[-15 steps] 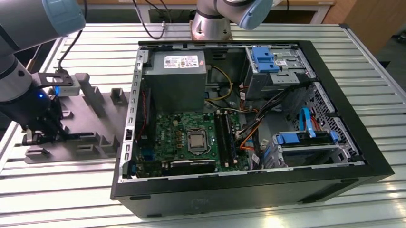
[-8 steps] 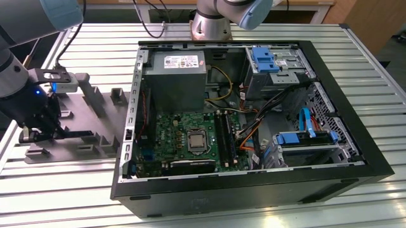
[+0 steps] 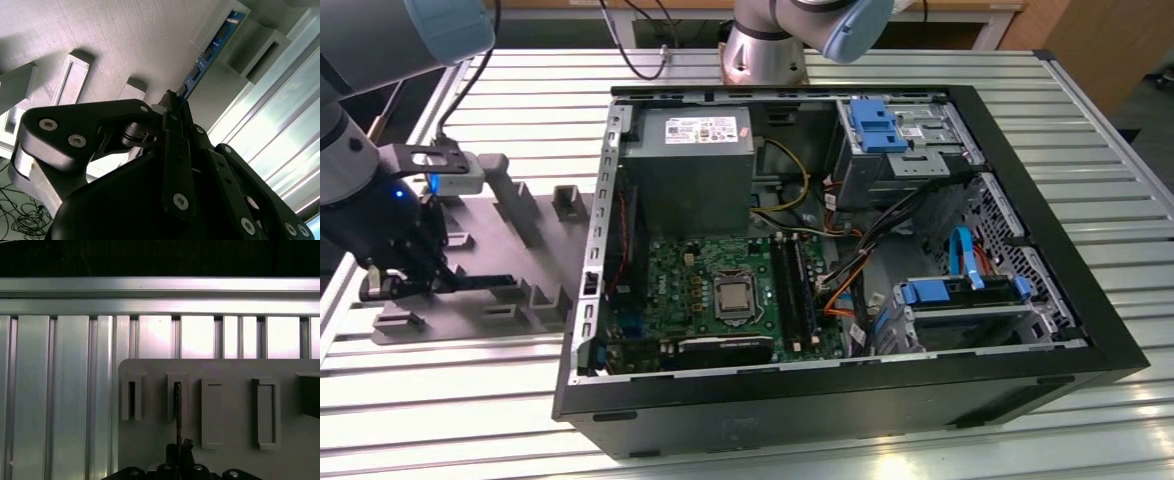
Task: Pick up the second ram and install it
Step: 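Pick up the second ram and move it above second insertion slot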
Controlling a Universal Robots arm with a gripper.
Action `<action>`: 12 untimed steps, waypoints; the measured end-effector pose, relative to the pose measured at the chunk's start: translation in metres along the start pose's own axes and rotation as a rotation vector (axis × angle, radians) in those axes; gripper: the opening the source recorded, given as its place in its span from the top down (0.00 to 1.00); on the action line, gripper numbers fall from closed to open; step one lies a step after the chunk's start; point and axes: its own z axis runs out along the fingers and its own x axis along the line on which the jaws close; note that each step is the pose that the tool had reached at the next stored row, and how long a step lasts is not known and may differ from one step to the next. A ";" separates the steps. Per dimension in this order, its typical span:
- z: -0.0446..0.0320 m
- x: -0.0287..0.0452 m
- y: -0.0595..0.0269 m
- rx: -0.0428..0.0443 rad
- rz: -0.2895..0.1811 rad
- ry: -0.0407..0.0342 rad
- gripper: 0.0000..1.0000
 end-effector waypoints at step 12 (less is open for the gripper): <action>-0.0063 0.0000 -0.0001 0.0001 0.000 -0.0001 0.86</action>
